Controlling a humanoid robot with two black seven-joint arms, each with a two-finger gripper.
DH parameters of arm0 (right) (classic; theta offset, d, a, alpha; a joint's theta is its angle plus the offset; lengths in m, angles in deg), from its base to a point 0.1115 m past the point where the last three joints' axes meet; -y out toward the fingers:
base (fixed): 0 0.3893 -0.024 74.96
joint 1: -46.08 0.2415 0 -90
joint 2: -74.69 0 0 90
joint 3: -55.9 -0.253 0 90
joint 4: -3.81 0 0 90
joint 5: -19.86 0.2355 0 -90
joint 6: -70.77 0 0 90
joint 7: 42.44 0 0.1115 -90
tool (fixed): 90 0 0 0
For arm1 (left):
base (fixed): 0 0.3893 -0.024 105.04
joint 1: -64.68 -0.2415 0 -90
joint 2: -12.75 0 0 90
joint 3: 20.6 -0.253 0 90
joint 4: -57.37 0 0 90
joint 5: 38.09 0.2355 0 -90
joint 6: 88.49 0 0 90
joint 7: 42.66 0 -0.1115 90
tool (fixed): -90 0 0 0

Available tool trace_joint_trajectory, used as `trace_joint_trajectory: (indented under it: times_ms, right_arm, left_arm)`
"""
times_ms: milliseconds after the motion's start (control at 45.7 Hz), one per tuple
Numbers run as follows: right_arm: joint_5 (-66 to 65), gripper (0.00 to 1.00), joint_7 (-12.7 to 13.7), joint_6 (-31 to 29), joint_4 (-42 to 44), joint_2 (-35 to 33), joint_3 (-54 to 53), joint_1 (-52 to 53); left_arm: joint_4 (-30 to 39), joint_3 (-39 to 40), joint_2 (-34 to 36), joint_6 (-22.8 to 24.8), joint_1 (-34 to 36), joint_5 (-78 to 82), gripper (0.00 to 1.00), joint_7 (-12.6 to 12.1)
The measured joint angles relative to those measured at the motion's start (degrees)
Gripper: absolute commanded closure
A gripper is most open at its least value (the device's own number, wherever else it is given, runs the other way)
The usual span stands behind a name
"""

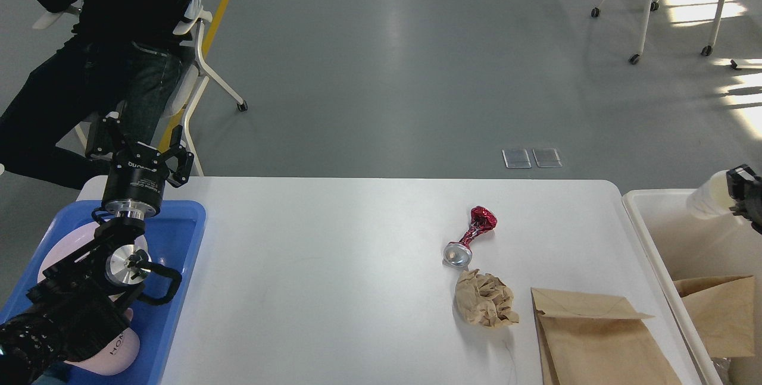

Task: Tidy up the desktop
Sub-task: 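Lift the paper cup and drop it into the white bin, then swing the right gripper back over the table to the red can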

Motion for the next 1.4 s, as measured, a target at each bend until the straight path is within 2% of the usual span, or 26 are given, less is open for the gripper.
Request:
trace_joint_trajectory:
  times_ms: [153, 175, 197, 241, 263, 438, 613, 723, 854, 1073, 1248, 1401]
  right_arm:
    - [0.4, 1.00, 0.0, 1.0, 4.5, 0.0, -2.7, -6.6]
    - [0.4, 0.89, 0.0, 1.0, 5.4, 0.1, -3.1, -7.7]
    - [0.4, 0.68, 0.0, 1.0, 6.2, 0.2, -3.3, -8.6]
    - [0.4, 0.15, 0.0, 1.0, 8.0, 0.5, -3.9, -10.7]
    - [0.3, 0.00, 0.0, 0.9, 8.8, 0.7, -4.2, -11.6]
    - [0.1, 0.00, -0.2, 0.8, 15.5, 3.3, -7.0, -16.8]
    - [0.2, 0.00, -0.2, 0.6, 16.9, 5.1, -7.8, -18.2]
    - [0.3, 0.00, -0.2, 0.0, 16.6, 6.4, -7.7, -17.3]
    - [0.3, 0.00, -0.3, -1.9, 15.0, 9.8, -7.4, -11.3]
    - [0.2, 0.00, -0.3, -12.9, 12.5, 14.8, -5.0, 0.6]
    - [0.2, 0.00, -0.3, -22.8, 6.6, 17.2, -1.8, 11.4]
    - [0.1, 0.00, -0.3, -27.3, 0.9, 22.3, 4.1, 18.8]
  left_arm:
    - [0.0, 0.0, 0.0, 0.0, 0.0, 0.0, 0.03, 0.0]
    - [0.0, 0.0, 0.0, 0.0, 0.0, 0.0, 0.03, 0.0]
    - [0.0, 0.0, 0.0, 0.0, 0.0, 0.0, 0.03, 0.0]
    - [0.0, 0.0, 0.0, 0.0, 0.0, 0.0, 0.03, 0.0]
    - [0.0, 0.0, 0.0, 0.0, 0.0, 0.0, 0.03, 0.0]
    - [0.0, 0.0, 0.0, 0.0, 0.0, 0.0, 0.03, 0.0]
    - [0.0, 0.0, 0.0, 0.0, 0.0, 0.0, 0.03, 0.0]
    - [0.0, 0.0, 0.0, 0.0, 0.0, 0.0, 0.03, 0.0]
    - [0.0, 0.0, 0.0, 0.0, 0.0, 0.1, 0.03, 0.0]
    - [0.0, 0.0, 0.0, 0.0, 0.0, 0.0, 0.03, 0.0]
    - [0.0, 0.0, 0.0, 0.0, 0.0, 0.0, 0.03, 0.0]
    - [0.0, 0.0, 0.0, 0.0, 0.0, 0.1, 0.03, 0.0]
